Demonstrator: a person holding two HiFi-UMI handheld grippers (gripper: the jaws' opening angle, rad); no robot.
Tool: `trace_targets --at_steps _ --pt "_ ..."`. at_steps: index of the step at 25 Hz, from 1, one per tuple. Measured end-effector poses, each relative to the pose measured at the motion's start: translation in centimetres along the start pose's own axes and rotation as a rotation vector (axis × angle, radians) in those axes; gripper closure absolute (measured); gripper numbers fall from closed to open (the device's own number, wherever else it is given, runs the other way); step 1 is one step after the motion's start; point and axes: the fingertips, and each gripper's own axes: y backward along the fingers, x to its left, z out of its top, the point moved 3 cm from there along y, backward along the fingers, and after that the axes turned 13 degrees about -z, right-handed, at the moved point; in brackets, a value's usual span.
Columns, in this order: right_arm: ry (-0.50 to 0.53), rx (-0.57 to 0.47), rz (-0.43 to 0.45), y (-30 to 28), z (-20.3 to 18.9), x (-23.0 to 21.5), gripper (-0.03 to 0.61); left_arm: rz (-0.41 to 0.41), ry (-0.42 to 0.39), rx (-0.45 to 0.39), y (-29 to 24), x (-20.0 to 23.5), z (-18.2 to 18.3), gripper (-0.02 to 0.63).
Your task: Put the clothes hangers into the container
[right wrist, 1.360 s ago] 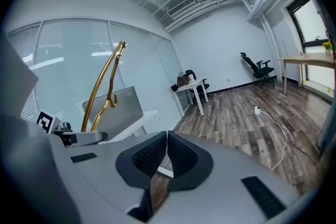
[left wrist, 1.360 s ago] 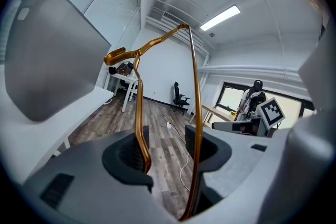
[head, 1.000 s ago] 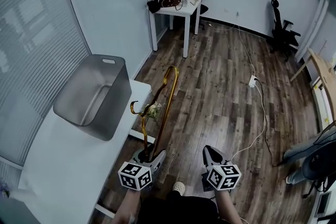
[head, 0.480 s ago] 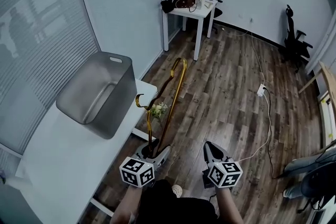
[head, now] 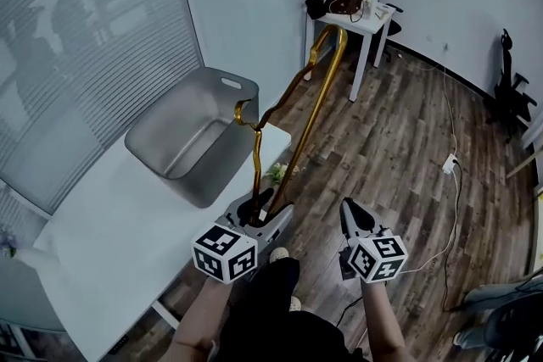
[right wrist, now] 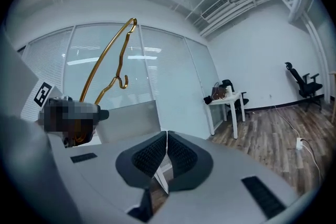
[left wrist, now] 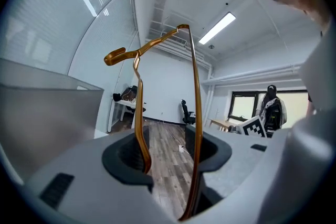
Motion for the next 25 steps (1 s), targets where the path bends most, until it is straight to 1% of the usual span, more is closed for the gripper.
trace_targets --at_steps 4,9,13,20,25 --pt "0.034 -0.040 0.092 -3.3 2.4 3.3 0.549 0.047 -0.067 -0.012 2.4 1.7 3.3 0.393" --pt "0.057 -0.080 0.217 -6.1 5.9 7.0 0.549 0.159 -0.133 -0.029 6.1 3.1 6.7 0.393" --pt "0.072 -0.085 0.299 -8.3 7.3 9.8 0.549 0.252 -0.165 -0.023 9.1 5.2 8.4 0.393" --pt "0.134 -0.097 0.400 -12.4 9.8 13.8 0.549 0.419 -0.220 0.024 14.6 9.2 10.7 0.393" --pt "0.177 -0.117 0.458 -15.2 11.5 15.2 0.549 0.535 -0.237 0.109 17.8 11.4 10.9 0.393"
